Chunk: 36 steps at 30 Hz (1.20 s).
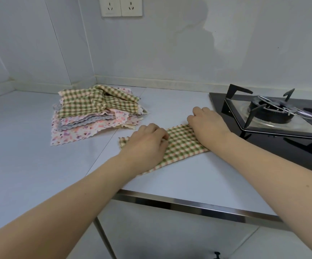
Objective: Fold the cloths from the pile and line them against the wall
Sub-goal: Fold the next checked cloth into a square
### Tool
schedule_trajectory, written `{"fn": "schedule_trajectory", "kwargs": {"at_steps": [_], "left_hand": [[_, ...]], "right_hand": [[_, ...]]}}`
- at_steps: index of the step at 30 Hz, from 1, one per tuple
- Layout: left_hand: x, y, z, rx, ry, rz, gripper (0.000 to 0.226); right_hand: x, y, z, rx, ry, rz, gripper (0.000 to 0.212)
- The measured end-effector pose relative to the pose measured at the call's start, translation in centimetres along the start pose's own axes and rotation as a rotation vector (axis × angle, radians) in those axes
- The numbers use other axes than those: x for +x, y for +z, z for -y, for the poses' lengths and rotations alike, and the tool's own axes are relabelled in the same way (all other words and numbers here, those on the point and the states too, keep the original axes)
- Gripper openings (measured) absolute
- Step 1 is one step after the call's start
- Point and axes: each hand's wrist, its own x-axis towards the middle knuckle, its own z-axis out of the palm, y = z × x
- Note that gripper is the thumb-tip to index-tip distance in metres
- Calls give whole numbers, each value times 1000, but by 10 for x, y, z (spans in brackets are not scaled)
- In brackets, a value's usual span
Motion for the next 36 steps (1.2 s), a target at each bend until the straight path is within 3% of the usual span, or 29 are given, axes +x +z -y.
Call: {"fn": "schedule_trajectory", "kwargs": {"at_steps": [6,11,13,17,28,32,34,36], "left_hand": [[-21,-5,3,85,9,226,56],[-23,-4,0,110,-37,244,70],[-23,-4,0,112,-52,239,74],[-28,-4,2,125,-75,254,76],[-53,-21,29,105,-129,304,68],[-61,-25,28,117,-110,295,66],[-71,-33,29,127,-93,276,63],[-82,-44,28,125,-92,259,60]], "right_hand": [[9,-14,12,-22,79,136,25],[4,-22,31,272,259,95,29],[-9,-13,43,439,313,154,39],[-27,2,48,545,305,310,62],[-11,12,20,512,254,393,57],[-12,7,16,502,320,442,60],[-20,-3,21,465,355,391,60],[-40,-16,37,449,271,190,53]]}}
